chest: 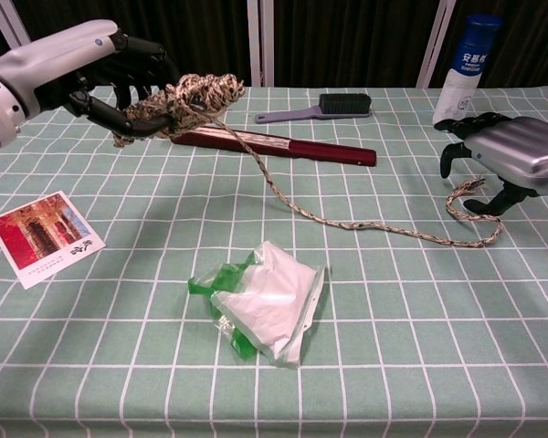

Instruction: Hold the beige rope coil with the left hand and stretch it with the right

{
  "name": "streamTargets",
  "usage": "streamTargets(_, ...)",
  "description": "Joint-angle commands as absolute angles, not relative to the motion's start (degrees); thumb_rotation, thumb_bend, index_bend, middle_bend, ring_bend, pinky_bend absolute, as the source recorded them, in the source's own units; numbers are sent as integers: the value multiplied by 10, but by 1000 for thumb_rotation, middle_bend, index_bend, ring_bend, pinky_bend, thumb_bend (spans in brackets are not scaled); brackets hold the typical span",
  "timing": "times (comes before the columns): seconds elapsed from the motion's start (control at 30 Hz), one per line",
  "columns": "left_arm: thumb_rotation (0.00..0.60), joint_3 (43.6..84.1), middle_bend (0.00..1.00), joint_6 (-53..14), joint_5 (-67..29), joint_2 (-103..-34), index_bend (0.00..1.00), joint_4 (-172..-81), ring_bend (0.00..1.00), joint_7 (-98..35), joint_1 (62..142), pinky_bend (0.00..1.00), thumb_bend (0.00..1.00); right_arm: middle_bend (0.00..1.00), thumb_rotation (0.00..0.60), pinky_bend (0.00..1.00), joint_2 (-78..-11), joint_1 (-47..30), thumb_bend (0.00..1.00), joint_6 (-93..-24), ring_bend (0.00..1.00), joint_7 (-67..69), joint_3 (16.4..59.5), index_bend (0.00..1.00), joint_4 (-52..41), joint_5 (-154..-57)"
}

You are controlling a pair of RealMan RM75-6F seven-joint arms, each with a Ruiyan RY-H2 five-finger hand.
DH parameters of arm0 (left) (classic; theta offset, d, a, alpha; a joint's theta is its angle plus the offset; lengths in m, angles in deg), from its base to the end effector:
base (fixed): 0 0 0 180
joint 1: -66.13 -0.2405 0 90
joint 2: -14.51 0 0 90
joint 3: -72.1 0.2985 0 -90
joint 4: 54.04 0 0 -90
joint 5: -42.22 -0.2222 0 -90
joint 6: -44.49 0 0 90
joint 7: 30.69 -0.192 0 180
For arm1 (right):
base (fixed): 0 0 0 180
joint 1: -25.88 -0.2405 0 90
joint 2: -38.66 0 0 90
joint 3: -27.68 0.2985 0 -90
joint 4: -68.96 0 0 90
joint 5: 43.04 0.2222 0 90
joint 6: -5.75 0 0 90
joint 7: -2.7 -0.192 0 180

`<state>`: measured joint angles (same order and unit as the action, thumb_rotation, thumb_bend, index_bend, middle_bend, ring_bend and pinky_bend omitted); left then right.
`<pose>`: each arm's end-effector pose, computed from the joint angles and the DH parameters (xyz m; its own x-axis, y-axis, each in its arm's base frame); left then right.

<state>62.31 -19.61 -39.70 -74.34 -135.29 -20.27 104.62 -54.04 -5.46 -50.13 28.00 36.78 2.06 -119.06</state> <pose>-0.1565 0.4046 -0.0174 0.0842 0.2387 0.9674 0.8960 -0.4430 0.0314 -0.2818 -0.4033 -0.0414 0.7118 -0.1486 0.6865 -0.6927 -0.3101 0.6511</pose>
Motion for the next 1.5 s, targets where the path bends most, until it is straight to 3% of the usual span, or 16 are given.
streamTargets(0.03, 600, 624, 724, -195, -396, -744, 727, -1352, 576, -203, 1046, 626, 467, 0, 600, 0, -557, -56, 277, -510, 0, 273, 367, 427, 39, -1186)
streamTargets(0.2, 600, 624, 725, -195, -394, -742, 727, -1351, 576, -203, 1046, 626, 466, 0, 600, 0, -575, -58, 275, -517, 0, 262, 365, 484, 65, -1185)
streamTargets(0.87, 600, 625, 724, -189, -389, -739, 726, -1352, 576, -206, 1047, 623, 477, 0, 600, 0, -592, -70, 354, -511, 0, 252, 361, 491, 93, -1173)
streamTargets(1.5, 600, 622, 724, -189, -387, -736, 726, -1356, 576, -205, 1047, 623, 480, 0, 600, 0, -596, -70, 481, -523, 0, 210, 354, 667, 113, -1185)
